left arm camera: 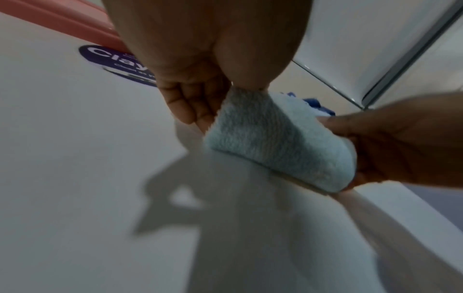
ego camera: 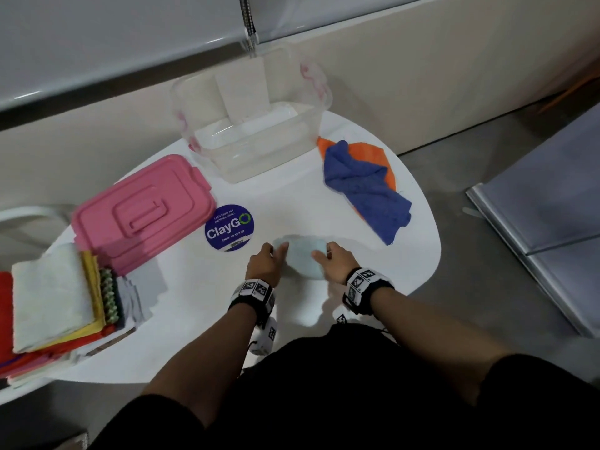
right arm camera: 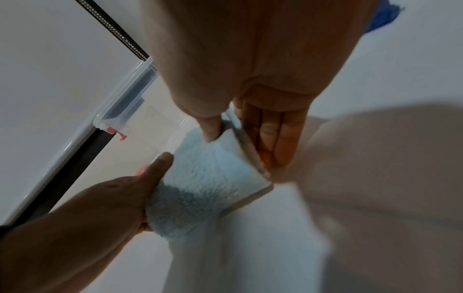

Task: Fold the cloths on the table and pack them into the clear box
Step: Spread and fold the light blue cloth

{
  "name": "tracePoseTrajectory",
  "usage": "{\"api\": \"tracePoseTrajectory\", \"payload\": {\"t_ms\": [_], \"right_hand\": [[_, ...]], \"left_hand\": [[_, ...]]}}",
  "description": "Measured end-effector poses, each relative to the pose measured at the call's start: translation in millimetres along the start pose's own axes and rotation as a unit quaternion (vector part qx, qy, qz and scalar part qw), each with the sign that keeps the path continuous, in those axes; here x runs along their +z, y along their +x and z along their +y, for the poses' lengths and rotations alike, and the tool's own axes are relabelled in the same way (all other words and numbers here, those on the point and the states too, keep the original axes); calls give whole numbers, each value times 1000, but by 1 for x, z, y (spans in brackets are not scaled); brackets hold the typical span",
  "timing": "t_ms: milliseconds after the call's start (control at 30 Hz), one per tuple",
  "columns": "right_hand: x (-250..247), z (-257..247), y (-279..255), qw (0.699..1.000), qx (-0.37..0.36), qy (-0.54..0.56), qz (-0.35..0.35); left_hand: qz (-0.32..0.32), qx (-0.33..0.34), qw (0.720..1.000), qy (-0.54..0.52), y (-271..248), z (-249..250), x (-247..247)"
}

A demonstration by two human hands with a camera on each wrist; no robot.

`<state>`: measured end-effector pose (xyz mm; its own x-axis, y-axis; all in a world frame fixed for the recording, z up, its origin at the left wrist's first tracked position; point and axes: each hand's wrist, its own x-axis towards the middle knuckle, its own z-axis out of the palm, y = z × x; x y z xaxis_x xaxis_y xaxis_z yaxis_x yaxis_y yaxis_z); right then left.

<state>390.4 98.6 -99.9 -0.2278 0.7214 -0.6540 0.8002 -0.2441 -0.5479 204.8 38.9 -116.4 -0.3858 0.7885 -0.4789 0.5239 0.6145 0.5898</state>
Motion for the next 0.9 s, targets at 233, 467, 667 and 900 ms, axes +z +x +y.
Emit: {"api": "tracePoseTrajectory", "payload": {"t_ms": [233,467,667,900], "right_hand": [[8,-17,13,999,50,-3,22],[11,-25,13,998,44,-29,33],[7,-26,9,996,-4,-18,84],[0,-20,3,999,14,-48,19]], "left_hand": [[40,40,998,9,-9,-1,13],[55,-24,991,118,-14,7,19],[33,-100,989,105,-11,3,21],[9,-114,985,-130,-18,19,-2]]}}
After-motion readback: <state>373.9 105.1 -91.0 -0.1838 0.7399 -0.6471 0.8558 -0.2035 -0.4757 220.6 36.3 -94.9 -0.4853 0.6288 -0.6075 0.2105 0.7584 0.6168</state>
